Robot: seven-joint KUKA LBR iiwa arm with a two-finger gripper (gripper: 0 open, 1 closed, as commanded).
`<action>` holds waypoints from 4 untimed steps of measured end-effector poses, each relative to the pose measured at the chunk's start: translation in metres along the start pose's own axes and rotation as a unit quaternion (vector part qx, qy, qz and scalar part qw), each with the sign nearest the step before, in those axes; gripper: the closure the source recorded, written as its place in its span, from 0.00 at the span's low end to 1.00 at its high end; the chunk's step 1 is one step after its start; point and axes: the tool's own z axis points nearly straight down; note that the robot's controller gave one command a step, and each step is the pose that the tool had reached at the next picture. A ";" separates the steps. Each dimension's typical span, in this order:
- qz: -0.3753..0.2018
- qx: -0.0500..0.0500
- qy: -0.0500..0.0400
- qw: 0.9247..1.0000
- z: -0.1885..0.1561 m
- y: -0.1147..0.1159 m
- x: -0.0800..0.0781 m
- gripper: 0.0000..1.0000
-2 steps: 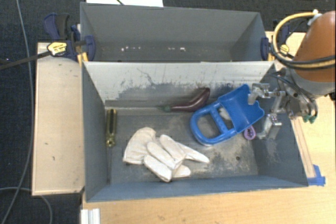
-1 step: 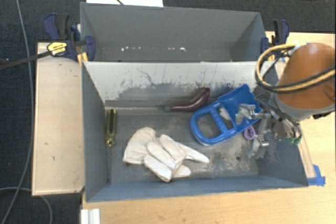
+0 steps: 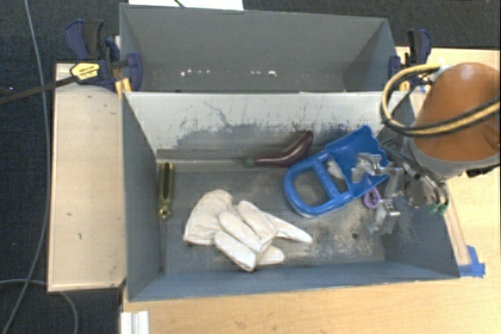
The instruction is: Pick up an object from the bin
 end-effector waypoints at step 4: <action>-0.002 0.000 -0.002 1.000 0.035 0.004 0.015 0.00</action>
Offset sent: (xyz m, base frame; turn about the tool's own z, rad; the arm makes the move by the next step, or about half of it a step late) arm -0.0234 0.0125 -0.0301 0.1195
